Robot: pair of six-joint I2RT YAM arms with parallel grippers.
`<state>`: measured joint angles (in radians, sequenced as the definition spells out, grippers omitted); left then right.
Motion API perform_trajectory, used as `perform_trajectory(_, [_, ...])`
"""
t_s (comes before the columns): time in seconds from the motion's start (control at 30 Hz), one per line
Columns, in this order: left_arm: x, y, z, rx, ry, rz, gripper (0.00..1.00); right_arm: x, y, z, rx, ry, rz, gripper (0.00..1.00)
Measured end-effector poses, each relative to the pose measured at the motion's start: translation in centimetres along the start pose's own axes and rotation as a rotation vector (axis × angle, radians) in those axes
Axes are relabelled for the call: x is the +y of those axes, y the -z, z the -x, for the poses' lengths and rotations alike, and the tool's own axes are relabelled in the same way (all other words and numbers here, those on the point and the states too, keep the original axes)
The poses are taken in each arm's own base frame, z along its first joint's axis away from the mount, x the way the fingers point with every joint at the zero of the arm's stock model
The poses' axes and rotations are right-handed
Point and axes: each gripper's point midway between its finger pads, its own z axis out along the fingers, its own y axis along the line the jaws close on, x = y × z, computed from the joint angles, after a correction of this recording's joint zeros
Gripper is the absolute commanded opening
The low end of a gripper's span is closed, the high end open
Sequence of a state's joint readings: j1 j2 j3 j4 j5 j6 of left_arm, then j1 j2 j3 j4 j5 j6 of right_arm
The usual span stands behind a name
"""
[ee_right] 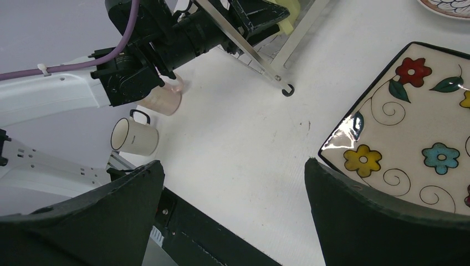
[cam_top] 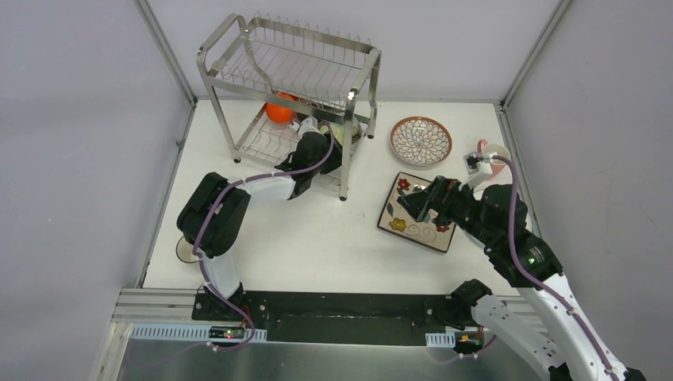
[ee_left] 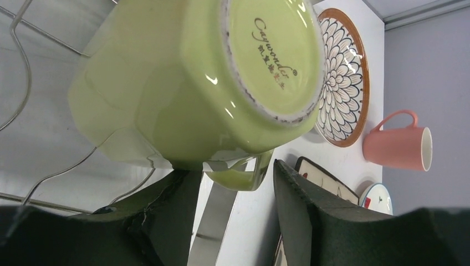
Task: Load the mixed dishes into the dish rack
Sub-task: Adjust the cup in the dish rack.
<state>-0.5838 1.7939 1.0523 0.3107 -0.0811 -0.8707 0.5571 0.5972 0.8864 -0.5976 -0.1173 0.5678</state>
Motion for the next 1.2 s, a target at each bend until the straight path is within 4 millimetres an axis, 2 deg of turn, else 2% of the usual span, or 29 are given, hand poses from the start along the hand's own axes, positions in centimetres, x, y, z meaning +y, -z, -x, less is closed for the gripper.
perform_trajectory(0.27, [0.0, -0.8, -0.1, -0.016, 0.003, -0.02, 0.45, 0.0, 0.1, 0.0, -0.003, 0.001, 0.0, 1.0])
perform_trajectory(0.6, [-0.2, -0.9, -0.2, -0.021, -0.045, -0.034, 0.24, 0.0, 0.2, 0.0, -0.004, 0.002, 0.001, 1.0])
perform_trajectory(0.9, [-0.1, 1.0, 0.4, -0.012, -0.181, -0.03, 0.13, 0.0, 0.2, 0.0, -0.003, 0.002, 0.001, 1.0])
perform_trajectory(1.2, [0.2, 2.7, -1.3, 0.081, -0.378, -0.094, 0.05, 0.0, 0.2, 0.0, -0.003, 0.002, 0.001, 1.0])
